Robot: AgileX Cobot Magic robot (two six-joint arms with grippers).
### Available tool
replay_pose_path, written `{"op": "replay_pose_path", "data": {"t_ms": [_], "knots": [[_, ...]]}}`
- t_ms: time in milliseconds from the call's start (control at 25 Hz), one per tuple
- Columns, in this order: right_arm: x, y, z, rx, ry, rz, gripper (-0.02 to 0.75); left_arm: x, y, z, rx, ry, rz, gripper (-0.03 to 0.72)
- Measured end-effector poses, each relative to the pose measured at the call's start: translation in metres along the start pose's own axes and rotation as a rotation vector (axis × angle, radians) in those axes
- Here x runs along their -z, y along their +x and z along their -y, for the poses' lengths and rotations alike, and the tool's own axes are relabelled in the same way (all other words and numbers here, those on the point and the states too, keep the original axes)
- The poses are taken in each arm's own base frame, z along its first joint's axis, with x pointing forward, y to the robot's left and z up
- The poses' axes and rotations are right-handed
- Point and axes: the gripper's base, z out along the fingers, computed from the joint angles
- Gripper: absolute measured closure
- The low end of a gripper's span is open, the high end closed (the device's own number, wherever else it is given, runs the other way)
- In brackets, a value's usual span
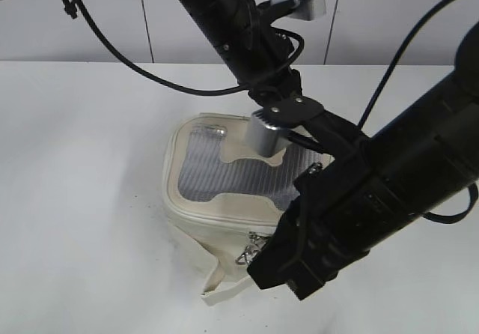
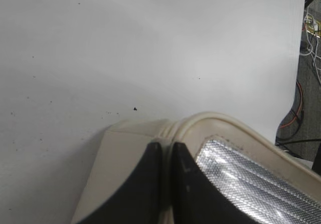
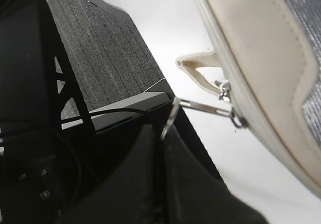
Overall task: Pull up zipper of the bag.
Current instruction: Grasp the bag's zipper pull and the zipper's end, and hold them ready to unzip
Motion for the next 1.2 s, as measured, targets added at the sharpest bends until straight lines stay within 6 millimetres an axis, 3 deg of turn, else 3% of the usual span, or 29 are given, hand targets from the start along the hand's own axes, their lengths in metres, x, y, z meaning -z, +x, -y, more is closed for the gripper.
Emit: {"op": "replay_pose_path", "data": {"t_ms": [200, 520, 800, 920, 1120, 1200], "knots": [[-0.011, -0.011, 0.002, -0.006, -0.017, -0.015, 0.732, 0.0, 0.001, 0.002, -0.003, 0.009, -0.009, 0.666], [-0.01, -0.029, -0.001, 0.038, -0.056, 0.075, 0.732, 0.0, 0.002, 0.002, -0.004, 0.017, -0.021, 0.666], [-0.009, -0.028, -0.001, 0.007, -0.042, 0.039, 0.718, 0.0, 0.002, 0.002, -0.004, 0.016, -0.023, 0.666], [-0.01, -0.024, -0.002, -0.041, -0.028, 0.0, 0.604, 0.0, 0.001, 0.001, 0.015, 0.004, -0.017, 0.667], [0.002, -0.022, -0.003, -0.121, 0.028, -0.009, 0.23, 0.003, 0.001, 0.002, 0.032, -0.008, -0.012, 0.629], [0.011, -0.021, -0.006, -0.128, 0.058, 0.001, 0.164, 0.008, -0.001, 0.004, 0.026, -0.022, -0.004, 0.578]]}}
